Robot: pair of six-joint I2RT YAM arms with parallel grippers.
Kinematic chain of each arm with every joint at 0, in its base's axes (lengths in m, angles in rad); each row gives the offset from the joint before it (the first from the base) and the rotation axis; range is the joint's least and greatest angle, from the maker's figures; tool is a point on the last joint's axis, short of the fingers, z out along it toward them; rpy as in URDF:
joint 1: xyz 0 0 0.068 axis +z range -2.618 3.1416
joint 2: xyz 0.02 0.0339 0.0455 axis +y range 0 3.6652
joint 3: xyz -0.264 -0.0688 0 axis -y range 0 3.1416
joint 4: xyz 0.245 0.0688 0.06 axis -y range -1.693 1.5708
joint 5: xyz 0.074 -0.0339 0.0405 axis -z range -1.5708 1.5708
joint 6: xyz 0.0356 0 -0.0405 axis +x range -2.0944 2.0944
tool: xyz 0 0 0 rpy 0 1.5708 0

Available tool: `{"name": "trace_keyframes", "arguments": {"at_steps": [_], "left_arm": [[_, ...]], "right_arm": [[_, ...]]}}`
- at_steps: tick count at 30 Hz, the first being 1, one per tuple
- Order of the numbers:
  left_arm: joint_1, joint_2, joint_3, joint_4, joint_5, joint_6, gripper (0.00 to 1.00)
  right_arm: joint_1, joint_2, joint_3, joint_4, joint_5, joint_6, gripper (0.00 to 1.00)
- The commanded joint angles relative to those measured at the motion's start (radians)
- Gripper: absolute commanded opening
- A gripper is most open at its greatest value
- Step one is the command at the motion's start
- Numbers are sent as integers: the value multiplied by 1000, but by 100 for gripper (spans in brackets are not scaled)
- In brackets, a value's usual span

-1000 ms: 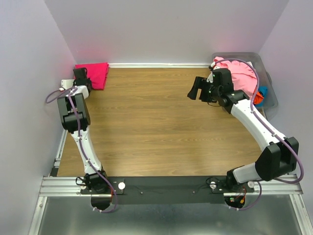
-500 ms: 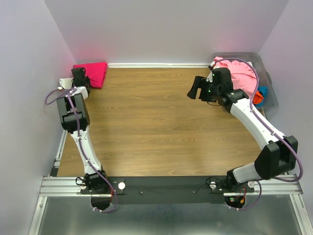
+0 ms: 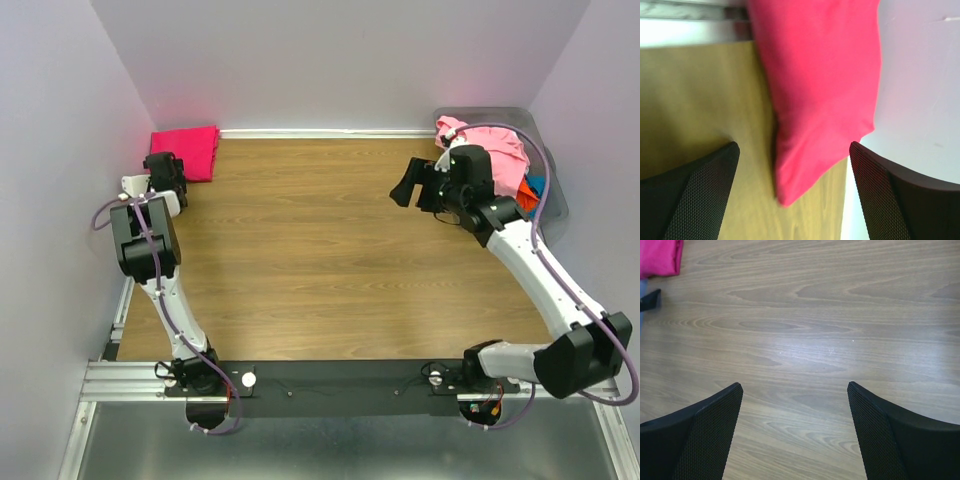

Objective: Fold and stack the t-shirts
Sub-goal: Neatly place the folded tshirt to the corner, then reset both grippers

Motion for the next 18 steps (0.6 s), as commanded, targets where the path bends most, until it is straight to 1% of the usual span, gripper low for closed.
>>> {"name": "trace_keyframes", "arguments": {"at_steps": [1, 2, 3, 6, 7, 9, 10, 11, 12, 13, 14, 15, 16, 18], "left_arm": [[19, -118, -87, -53, -3, 8, 98], [17, -136, -97, -68, 6, 19, 98], [16, -153, -110, -79, 18, 39, 98], [-2, -241, -177, -117, 52, 126, 98], [-10, -295, -221, -119, 64, 187, 98], [-25, -351, -258, -120, 81, 273, 98], [-53, -417, -292, -126, 87, 353, 98], [-74, -452, -309, -125, 90, 353, 98], [-94, -487, -320, -127, 95, 452, 98], [-116, -524, -329, -149, 95, 496, 98], [-171, -599, -338, -166, 86, 542, 98], [-200, -639, -341, -180, 78, 618, 98], [-264, -731, -354, -212, 57, 661, 98], [-337, -838, -372, -246, 2, 740, 98]], "right_arm": [[7, -99, -37, -40, 65, 2, 93], [7, -117, -44, -48, 79, 4, 100], [7, -139, -48, -65, 85, 4, 100], [7, -221, -68, -98, 171, -1, 100], [7, -240, -71, -109, 206, -2, 100], [7, -295, -68, -153, 244, -8, 100], [7, -309, -56, -172, 290, -11, 100], [7, -323, -47, -192, 310, -10, 100], [7, -335, -38, -233, 330, -13, 100], [8, -355, -28, -255, 352, -19, 100], [7, -364, -6, -275, 397, -24, 100], [7, -387, 1, -310, 418, -31, 100], [7, -403, 10, -321, 456, -37, 100], [5, -444, 7, -326, 484, -54, 100]]}}
